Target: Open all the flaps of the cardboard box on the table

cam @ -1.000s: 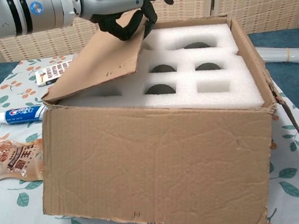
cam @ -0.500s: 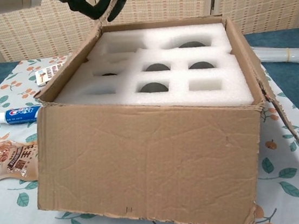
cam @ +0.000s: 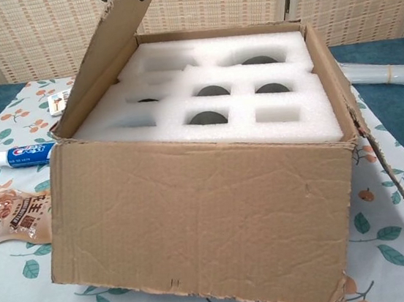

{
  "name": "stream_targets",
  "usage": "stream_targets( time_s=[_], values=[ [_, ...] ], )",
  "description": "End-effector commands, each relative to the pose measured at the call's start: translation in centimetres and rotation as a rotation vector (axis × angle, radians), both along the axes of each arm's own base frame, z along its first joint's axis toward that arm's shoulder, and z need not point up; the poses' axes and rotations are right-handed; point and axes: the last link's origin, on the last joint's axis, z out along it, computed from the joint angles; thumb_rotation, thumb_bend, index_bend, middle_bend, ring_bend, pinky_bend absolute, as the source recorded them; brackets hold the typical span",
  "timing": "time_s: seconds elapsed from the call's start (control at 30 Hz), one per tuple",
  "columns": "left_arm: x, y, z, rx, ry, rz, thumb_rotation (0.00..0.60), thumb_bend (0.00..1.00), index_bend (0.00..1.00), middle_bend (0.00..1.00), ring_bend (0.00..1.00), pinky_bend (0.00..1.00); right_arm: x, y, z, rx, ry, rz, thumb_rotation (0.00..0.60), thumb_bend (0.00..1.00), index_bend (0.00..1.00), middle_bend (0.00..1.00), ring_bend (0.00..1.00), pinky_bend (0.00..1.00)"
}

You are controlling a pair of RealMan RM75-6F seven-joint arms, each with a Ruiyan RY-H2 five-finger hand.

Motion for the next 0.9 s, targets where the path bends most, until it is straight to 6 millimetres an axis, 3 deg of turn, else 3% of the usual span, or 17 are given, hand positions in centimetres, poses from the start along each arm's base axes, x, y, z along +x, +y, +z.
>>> stream_targets(
  time_s=[0.03, 0.47, 0.9],
  values=[
    [-0.8, 0.5, 0.6, 0.04, 0.008, 0.033, 0.6, 1.0, 0.46, 0.07, 0.0, 0.0, 0.0, 0.1, 0.1, -0.002, -0.001, 0.002, 0.6, 0.34, 0.27, 0.0, 0.0, 0.0],
    [-3.9, 2.8, 4.4, 0.204, -0.021, 0.174, 0.6, 1.0, 0.33, 0.0, 0.0, 0.0, 0.0, 0.4, 0.1, 0.028, -0.015, 0.003, 0.6, 0.34, 0.25, 0.0, 0.0, 0.0],
    [-12.8, 2.1, 9.7, 0.311, -0.175, 0.405, 0.6, 1.0, 0.33, 0.0, 0.0, 0.0, 0.0, 0.8, 0.4, 0.016, -0.021, 0.02, 0.6, 0.34, 0.25, 0.0, 0.0, 0.0]
  ],
)
